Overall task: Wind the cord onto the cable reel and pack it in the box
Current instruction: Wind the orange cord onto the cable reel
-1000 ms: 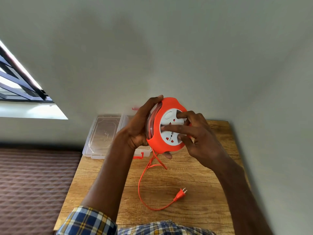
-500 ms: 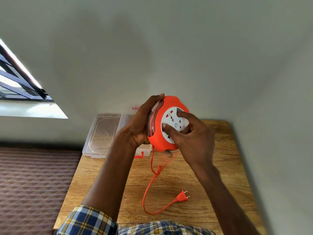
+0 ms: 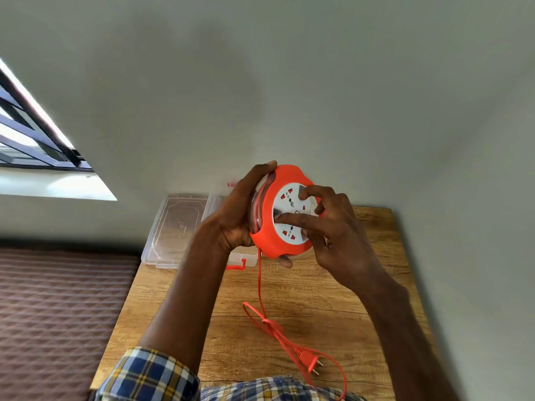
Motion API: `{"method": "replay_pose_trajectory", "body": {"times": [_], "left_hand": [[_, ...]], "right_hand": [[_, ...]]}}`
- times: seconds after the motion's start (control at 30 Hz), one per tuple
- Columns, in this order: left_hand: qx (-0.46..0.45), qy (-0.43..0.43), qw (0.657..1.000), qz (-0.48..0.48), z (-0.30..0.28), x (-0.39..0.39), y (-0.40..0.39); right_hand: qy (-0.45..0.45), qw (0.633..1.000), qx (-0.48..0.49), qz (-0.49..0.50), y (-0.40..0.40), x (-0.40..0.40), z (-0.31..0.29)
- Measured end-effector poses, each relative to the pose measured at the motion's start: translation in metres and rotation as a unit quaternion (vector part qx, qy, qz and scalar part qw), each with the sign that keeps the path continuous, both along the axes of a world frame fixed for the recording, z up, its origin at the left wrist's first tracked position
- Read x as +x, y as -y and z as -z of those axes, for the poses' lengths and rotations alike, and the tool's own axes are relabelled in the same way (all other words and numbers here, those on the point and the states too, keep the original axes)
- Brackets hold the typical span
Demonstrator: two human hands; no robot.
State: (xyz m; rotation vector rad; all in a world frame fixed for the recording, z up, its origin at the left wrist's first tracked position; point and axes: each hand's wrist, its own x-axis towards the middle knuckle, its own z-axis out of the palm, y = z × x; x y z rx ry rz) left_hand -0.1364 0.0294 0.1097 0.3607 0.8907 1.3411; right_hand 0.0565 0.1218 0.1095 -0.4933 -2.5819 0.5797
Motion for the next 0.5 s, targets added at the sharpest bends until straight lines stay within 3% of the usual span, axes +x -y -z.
{"method": "replay_pose_trajectory", "body": {"times": [0.33,0.5], "left_hand": [[-0.002,-0.005,1.0,0.016,-0.003,0.001,-0.002],[0.013,-0.02,1.0,0.001,-0.006,0.002,-0.005]], "right_hand": [[0.004,0.998,0.045,0.054,0.0,-0.005,-0.002],[-0.07,0.982,-0.085,0.152,0.017,-0.01,-0.007]]}}
